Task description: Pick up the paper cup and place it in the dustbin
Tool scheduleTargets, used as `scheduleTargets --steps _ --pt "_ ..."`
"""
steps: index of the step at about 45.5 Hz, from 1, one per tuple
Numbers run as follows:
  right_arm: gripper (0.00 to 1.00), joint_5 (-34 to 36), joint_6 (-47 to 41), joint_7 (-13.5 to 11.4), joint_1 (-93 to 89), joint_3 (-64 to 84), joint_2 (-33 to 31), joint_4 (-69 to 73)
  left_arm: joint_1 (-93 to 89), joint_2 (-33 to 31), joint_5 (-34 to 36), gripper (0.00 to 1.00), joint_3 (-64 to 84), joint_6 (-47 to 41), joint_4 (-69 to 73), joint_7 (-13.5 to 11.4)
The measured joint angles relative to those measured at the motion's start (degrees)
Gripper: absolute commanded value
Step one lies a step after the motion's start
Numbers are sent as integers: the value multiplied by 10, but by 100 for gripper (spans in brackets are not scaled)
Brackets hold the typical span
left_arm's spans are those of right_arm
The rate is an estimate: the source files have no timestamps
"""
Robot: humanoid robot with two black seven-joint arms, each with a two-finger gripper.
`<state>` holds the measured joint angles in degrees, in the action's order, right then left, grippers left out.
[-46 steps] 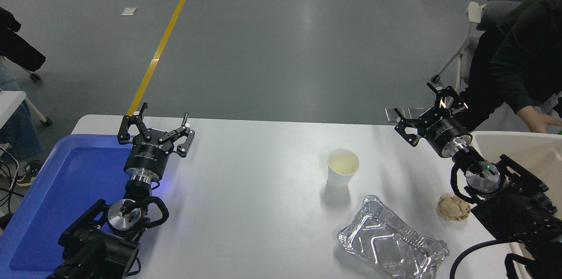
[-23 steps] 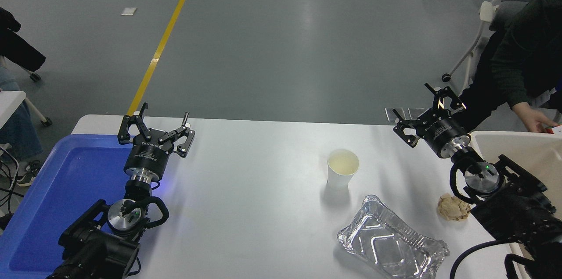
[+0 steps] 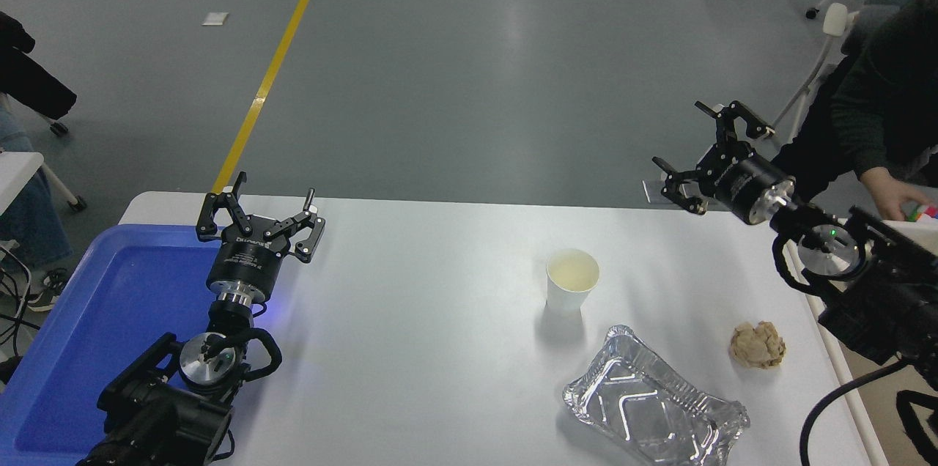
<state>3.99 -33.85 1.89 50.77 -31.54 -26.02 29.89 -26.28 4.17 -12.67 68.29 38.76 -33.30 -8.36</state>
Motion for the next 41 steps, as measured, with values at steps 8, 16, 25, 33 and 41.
scheduleTargets --steps 8,16,25,33,41 --pt "100 -69 2 -1 67 75 -78 82 0 0 0 99 0 0 0 0" --pt "100 -126 4 -1 174 218 -137 145 0 0 0 99 0 0 0 0" --pt "100 -156 4 1 303 410 -187 232 0 0 1 99 0 0 0 0" --pt "100 -188 4 1 441 584 -207 324 0 0 1 99 -1 0 0 0" --pt "100 -220 4 2 572 734 -185 393 0 0 1 99 -1 0 0 0"
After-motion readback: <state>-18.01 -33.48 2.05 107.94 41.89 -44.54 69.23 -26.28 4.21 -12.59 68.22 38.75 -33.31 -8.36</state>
